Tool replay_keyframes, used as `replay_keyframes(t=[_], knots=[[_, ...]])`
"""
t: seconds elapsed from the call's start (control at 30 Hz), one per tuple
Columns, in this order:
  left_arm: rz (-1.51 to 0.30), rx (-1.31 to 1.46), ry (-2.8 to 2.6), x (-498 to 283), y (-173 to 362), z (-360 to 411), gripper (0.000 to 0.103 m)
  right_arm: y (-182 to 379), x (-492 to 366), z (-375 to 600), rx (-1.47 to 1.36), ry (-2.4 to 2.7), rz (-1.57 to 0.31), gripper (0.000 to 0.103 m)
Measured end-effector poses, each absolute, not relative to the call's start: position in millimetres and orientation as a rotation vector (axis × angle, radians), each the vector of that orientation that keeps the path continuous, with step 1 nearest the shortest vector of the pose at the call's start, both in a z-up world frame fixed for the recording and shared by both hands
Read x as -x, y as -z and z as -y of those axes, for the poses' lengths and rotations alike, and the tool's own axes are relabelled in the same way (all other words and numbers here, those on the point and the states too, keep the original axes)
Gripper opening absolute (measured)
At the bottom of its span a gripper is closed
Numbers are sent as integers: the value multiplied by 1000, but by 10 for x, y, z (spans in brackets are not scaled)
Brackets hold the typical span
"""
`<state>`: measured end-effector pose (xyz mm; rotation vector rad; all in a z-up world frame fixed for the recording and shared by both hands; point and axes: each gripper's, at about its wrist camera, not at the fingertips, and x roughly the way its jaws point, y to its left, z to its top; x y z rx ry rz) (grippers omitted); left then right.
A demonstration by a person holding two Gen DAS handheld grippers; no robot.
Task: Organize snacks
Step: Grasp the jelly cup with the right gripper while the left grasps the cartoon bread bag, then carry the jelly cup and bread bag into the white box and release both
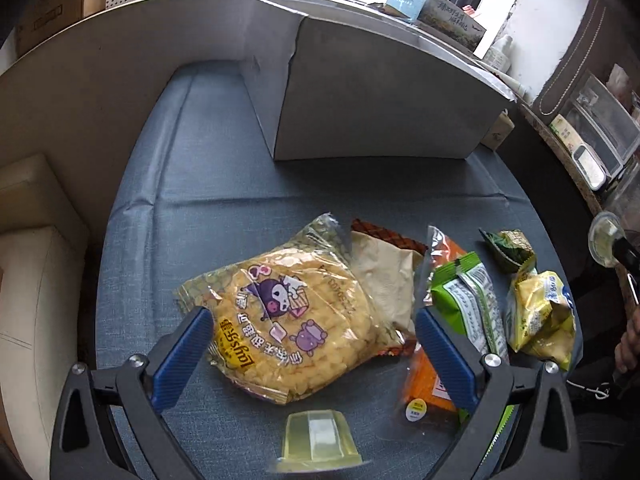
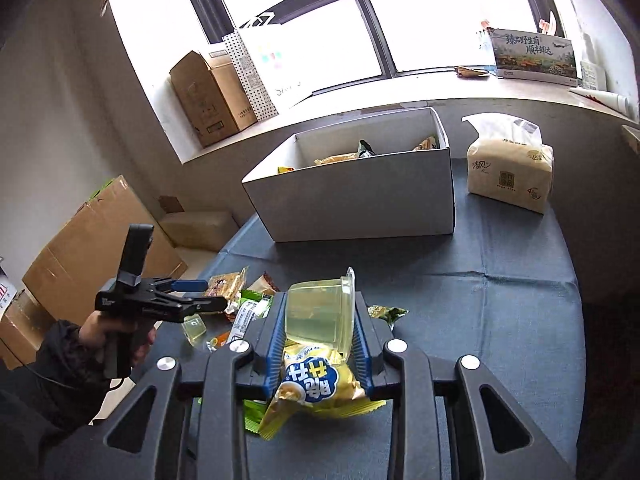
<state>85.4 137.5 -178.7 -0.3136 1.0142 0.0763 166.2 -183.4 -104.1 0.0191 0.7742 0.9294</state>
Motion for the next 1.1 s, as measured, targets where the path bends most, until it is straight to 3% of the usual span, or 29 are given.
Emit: replay_keyframes(t=[0.23,0.3,0.47,0.67,0.9,1.1], knots=[[-1032,274,-127,-890,1858,-1348,100,1115,-1588,1982,-71,-915,-791,32],[-1018,282,-124,-829,1821,-1363,82,1129,-1577,2014,-85,-918,-798,32],[-945,340,-76,-603,1644,-1430,80,1149,-1545,2021,-82,-920,-804,32],[-772,268,-16,-495,962,-1233,80,1087,-1614,1931,-100,-931,-791,32],[-654,160,48,-1133,219,-1122,80,653,-2131,1688,-144,-935,-722,32],[-665,143,47,-1916,-23,-1132,81,246,-2829,1377,-211,-922,-674,32]])
